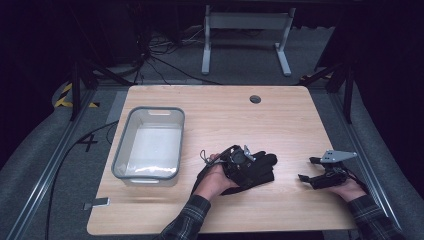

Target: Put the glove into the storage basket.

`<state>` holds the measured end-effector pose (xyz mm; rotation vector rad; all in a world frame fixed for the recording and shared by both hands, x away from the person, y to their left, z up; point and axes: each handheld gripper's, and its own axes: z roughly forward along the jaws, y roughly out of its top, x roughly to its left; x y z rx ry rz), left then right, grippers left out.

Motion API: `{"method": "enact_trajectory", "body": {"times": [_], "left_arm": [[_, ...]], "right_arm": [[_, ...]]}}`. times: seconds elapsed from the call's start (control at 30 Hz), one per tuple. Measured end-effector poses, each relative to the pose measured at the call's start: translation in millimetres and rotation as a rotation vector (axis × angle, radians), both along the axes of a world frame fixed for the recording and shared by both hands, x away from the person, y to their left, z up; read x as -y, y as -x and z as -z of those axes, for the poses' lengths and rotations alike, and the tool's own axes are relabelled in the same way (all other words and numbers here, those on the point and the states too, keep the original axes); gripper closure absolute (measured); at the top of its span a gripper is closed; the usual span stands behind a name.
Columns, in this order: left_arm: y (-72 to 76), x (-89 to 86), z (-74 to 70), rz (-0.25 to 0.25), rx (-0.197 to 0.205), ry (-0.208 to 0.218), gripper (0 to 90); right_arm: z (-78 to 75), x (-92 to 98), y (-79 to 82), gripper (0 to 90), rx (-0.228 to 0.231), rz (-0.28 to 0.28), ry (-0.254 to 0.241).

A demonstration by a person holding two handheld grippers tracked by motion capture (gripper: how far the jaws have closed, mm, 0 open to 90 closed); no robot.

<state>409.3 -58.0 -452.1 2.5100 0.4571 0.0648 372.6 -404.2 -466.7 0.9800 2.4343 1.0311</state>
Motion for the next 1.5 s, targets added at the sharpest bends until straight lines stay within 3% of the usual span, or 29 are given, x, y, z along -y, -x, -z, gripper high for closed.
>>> {"method": "enact_trajectory", "body": {"times": [0.2, 0.33, 0.37, 0.47, 0.8, 1.07, 1.5], "left_arm": [[2.5, -1.0, -2.9, 0.033, -0.029, 0.003, 26.6], [5.0, 0.2, -6.4, 0.073, -0.051, -0.003, 53.0], [4.8, 0.2, -6.8, 0.081, -0.057, 0.000, 53.0], [4.9, 0.4, -8.0, 0.084, -0.078, -0.002, 64.2], [4.9, -4.5, -16.0, 0.034, -0.127, 0.007, 66.6], [7.9, -16.1, -37.3, -0.010, -0.114, 0.035, 66.6], [5.2, -39.7, -64.6, -0.081, -0.105, 0.035, 66.3]], "right_arm": [[0.0, 0.0, 0.0, 11.7, 0.000, 0.000, 0.000], [0.0, 0.0, 0.1, 11.7, 0.000, 0.001, 0.001], [0.0, 0.0, 0.1, 11.7, 0.000, 0.001, 0.001], [0.0, 0.0, 0.0, 11.8, 0.000, 0.001, 0.001], [0.0, 0.0, 0.0, 11.7, 0.000, 0.001, 0.000], [0.0, 0.0, 0.0, 11.7, -0.001, 0.001, -0.001], [0.0, 0.0, 0.0, 11.8, 0.000, 0.000, -0.001]]}}
